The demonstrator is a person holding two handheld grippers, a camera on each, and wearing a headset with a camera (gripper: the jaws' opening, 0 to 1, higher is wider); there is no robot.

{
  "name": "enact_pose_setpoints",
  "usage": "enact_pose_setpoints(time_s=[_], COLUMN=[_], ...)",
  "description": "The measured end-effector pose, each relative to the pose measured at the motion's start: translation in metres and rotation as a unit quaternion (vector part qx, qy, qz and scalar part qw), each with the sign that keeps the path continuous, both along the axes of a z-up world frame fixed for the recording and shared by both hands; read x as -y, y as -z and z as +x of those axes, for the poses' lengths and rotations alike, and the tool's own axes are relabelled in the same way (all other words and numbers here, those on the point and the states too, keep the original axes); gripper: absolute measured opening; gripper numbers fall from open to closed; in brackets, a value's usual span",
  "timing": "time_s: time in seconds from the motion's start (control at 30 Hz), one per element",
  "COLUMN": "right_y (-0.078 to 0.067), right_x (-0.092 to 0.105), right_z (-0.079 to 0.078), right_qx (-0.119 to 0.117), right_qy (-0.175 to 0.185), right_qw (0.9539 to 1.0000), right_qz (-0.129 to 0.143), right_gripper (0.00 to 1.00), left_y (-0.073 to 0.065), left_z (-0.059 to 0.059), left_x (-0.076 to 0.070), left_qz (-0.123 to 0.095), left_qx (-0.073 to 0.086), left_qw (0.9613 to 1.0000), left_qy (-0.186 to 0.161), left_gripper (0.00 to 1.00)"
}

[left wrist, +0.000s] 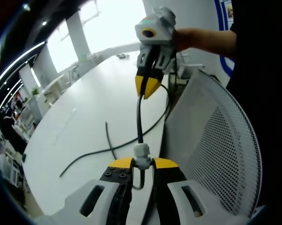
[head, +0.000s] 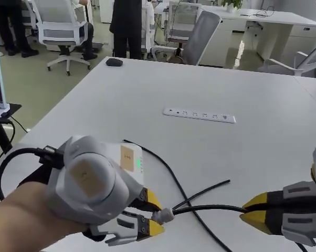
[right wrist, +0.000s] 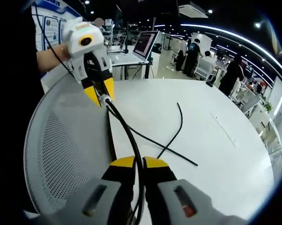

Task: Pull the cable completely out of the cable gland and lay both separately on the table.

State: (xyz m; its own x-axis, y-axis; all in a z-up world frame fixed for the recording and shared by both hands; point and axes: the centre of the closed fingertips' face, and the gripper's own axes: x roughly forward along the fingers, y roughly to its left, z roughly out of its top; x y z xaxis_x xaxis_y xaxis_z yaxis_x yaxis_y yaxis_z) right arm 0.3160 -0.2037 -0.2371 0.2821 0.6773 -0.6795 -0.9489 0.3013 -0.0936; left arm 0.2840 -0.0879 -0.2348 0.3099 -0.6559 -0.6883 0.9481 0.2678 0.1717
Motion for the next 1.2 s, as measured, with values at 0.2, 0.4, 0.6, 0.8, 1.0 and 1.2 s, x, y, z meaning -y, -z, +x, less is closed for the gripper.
enact_pose_setpoints(time_s=[0.2,0.4,0.6,0.8,1.0,1.2], right_y=[0.003,0.004,0.006,-0.005,-0.036,-0.050], right_x=[0.015,0.029,0.034,0.012,-0.037,-0.078], right_z=[0.008,0.014,0.011,-0.004,-0.025,-0.042], right_qx=[0.008,0.017,0.015,0.009,0.009,-0.010], right_qy=[0.026,0.041,0.037,-0.007,-0.067,-0.105], right_qw=[0.9994,0.9979,0.9964,0.9978,0.9977,0.9928], right_qz=[-0.019,-0.047,-0.075,-0.066,0.006,0.057], right_gripper=[0.05,0.05,0.05,0.17,0.18,0.15], left_y=[0.002,0.001,0.000,-0.002,-0.001,-0.001], left_z=[0.000,0.001,0.001,0.000,0.000,-0.003], left_x=[-0.005,-0.008,-0.010,-0.006,-0.003,0.002], left_qz=[0.005,0.004,0.004,-0.002,0.000,-0.007], left_qx=[-0.002,-0.002,-0.001,-0.004,-0.003,-0.007], left_qw=[1.0000,0.9999,0.9999,0.9999,0.9999,0.9999], left_qy=[-0.007,-0.010,-0.016,-0.016,-0.011,-0.005], left_gripper=[0.17,0.17,0.17,0.17,0.17,0.17])
